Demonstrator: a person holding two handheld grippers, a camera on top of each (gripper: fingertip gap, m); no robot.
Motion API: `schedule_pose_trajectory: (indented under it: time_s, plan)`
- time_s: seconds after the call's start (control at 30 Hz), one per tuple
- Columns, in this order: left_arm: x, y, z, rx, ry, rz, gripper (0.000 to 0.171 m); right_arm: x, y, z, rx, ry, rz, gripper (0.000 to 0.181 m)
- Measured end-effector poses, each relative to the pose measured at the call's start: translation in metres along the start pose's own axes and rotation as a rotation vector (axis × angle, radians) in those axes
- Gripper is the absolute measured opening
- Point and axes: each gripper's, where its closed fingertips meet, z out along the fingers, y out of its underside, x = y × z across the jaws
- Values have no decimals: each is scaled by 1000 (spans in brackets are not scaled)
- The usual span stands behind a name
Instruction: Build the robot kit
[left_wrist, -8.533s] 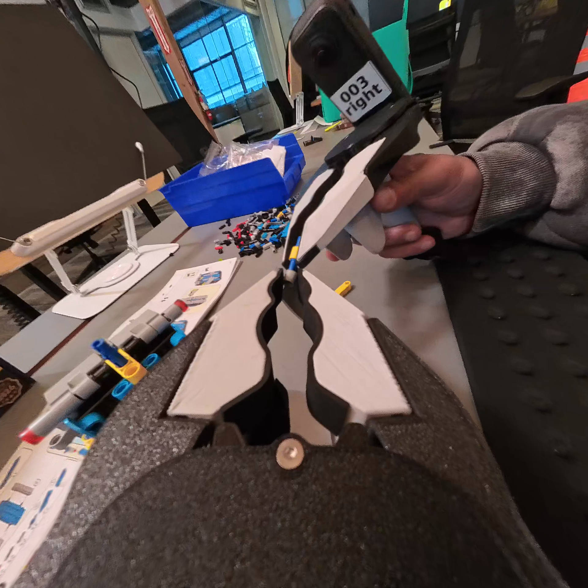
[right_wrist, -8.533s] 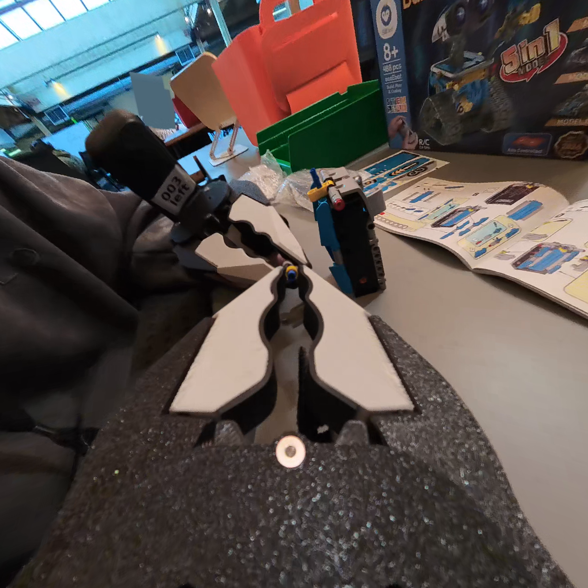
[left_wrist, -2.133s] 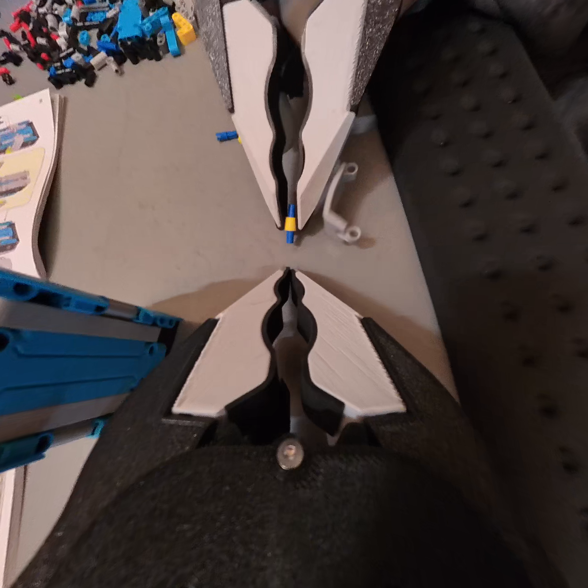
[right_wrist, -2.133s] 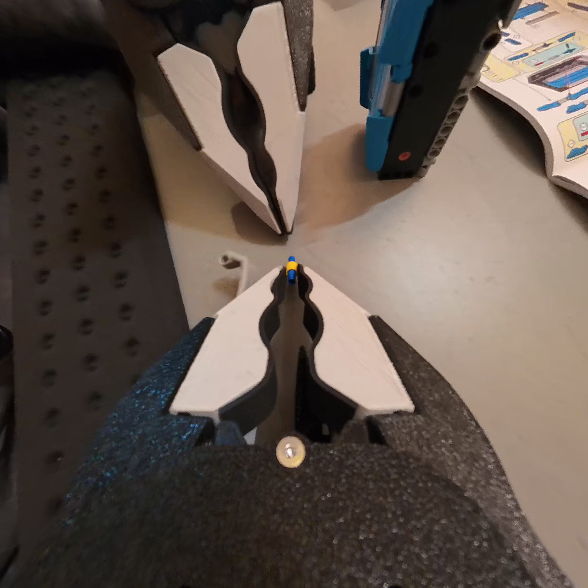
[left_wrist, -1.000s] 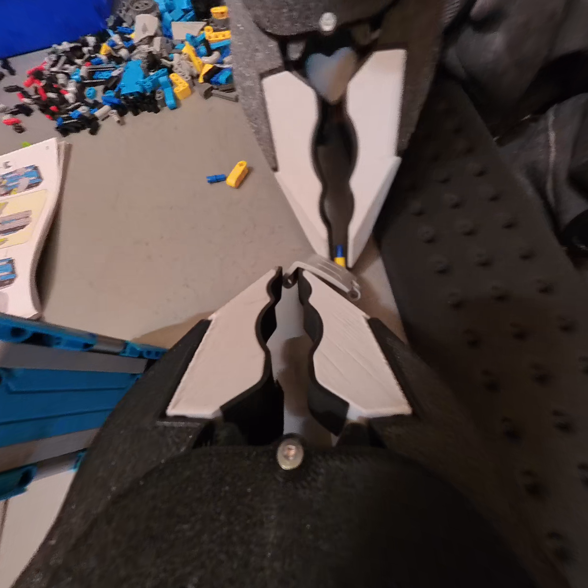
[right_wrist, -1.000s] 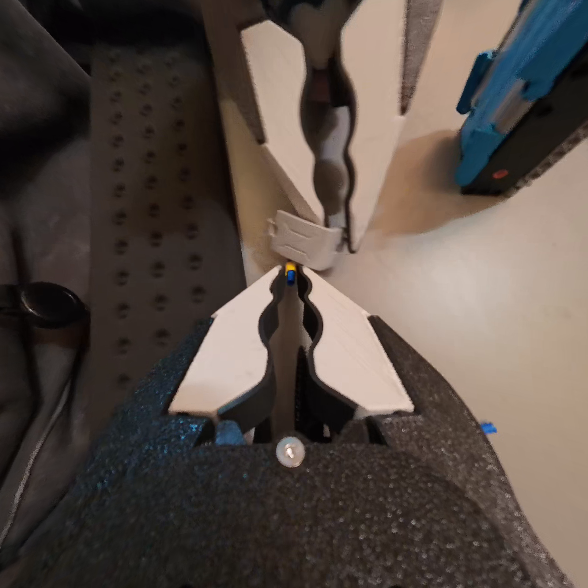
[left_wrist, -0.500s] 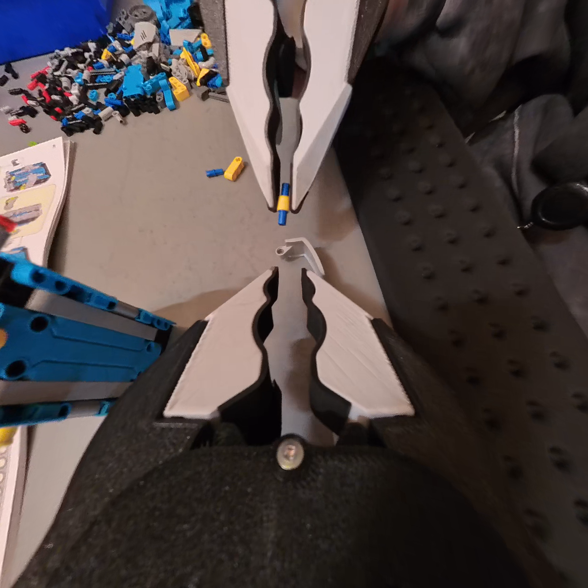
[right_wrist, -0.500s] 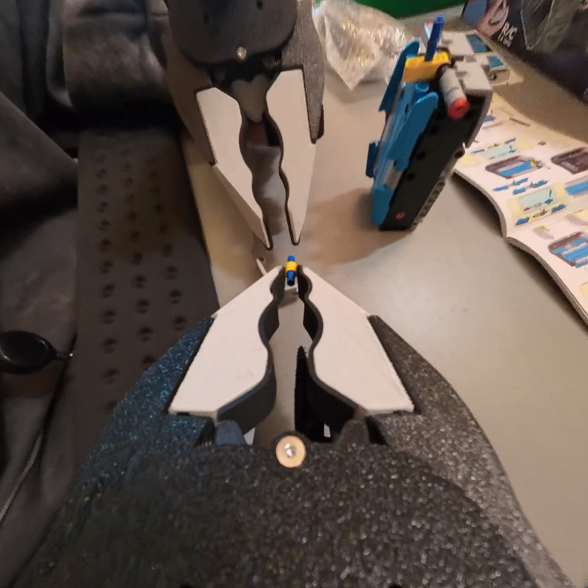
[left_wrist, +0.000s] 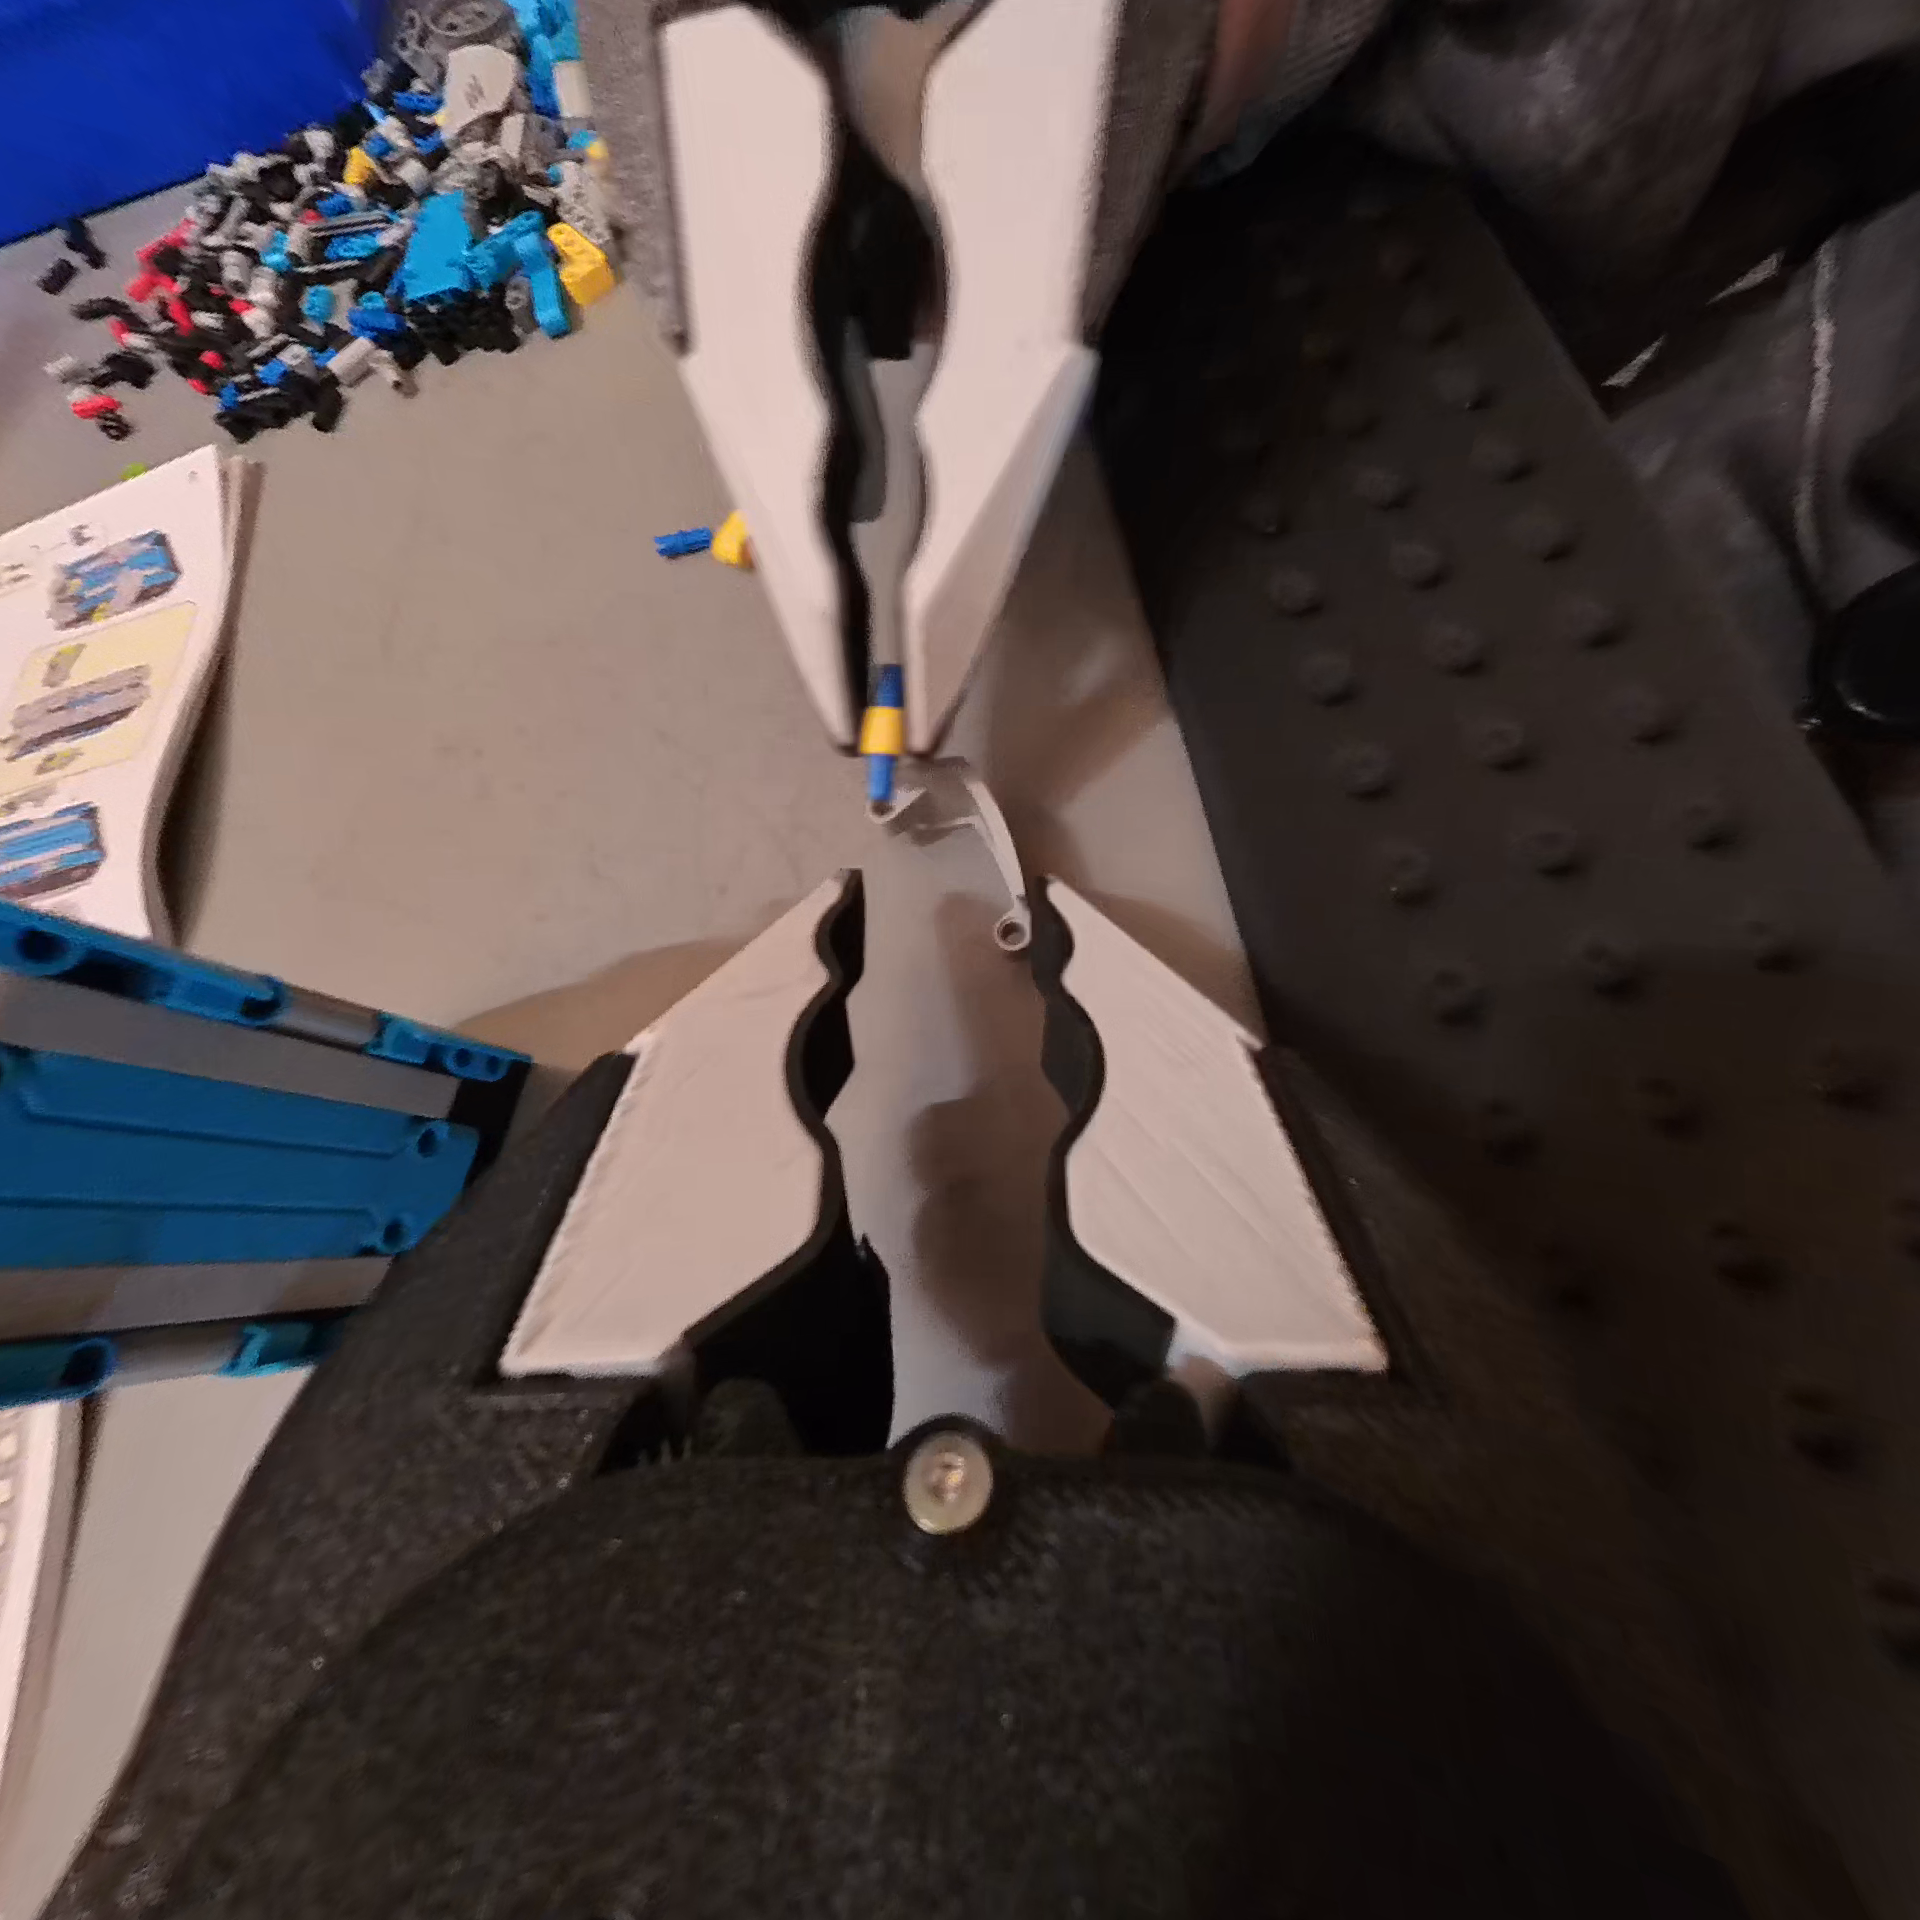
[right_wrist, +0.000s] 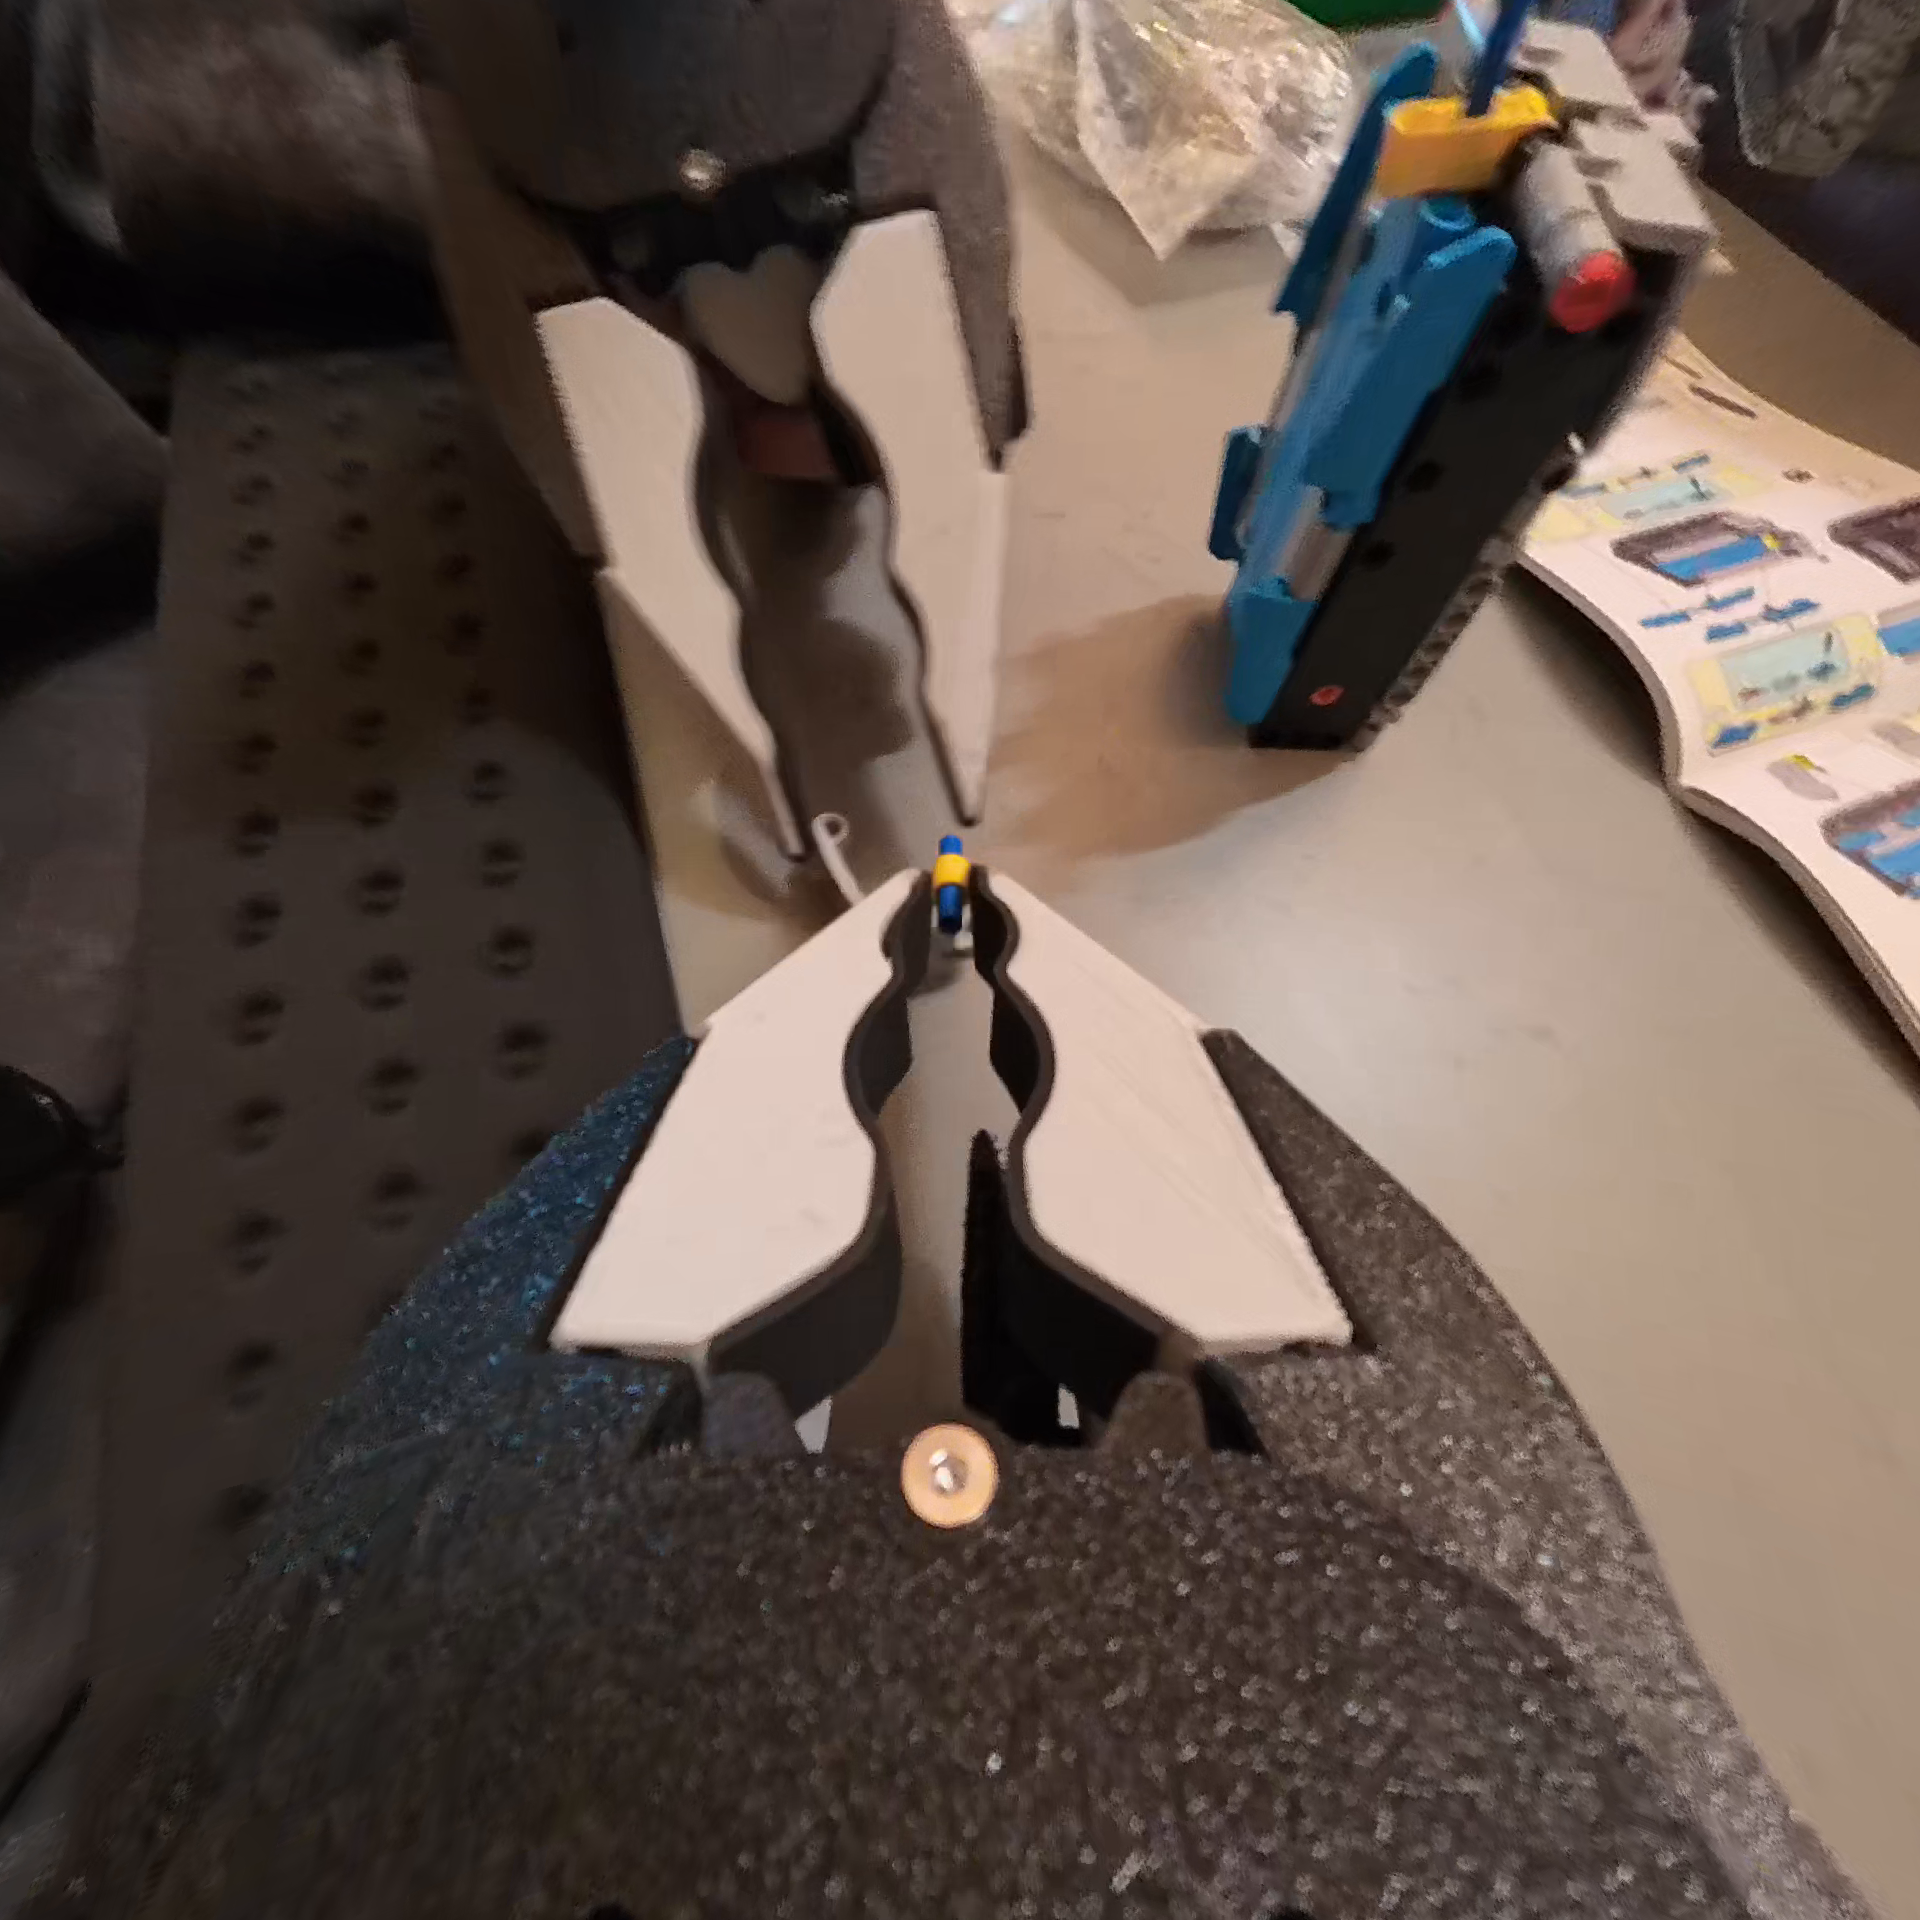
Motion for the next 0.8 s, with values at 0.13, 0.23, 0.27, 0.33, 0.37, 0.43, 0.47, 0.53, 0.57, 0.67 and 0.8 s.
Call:
schedule_pose_trajectory:
  time_s: [0.13, 0.23, 0.27, 0.33, 0.37, 0.43, 0.47, 0.53, 0.57, 0.67, 0.8]
  plan:
    - [-15, 11, 1, -47, -62, -22, 31, -18, 1, 4, -20, -48, -92, 7]
    - [-18, 15, 0, -61, -64, -28, 31, -23, 12, 12, -91, -45, -155, 7]
    - [-18, 16, -1, -66, -64, -24, 31, -25, 13, 13, -104, -41, -178, 7]
    - [-17, 18, -2, -78, -59, -11, 31, -26, 7, 11, -70, -34, -191, 7]
    - [-16, 20, -3, -86, -52, -2, 31, -21, 3, 8, -47, -13, -166, 7]
    - [-13, 22, -7, -104, -24, 8, 31, -9, -3, 5, -18, 30, -95, 7]
    - [-12, 22, -10, -104, -13, 2, 31, -3, -2, 4, -27, 60, -78, 7]
    - [-11, 18, -14, -87, 9, -36, 31, -3, 2, 8, -64, 78, -101, 7]
    - [-10, 18, -16, -83, 26, -66, 31, -5, 5, 11, -87, 84, -127, 7]
    - [-13, 20, -17, -88, 55, -190, 30, -21, 7, 18, -125, 32, -163, 7]
    - [-7, 17, -21, -76, 144, -342, 31, -29, 17, 25, -212, 57, -312, 7]
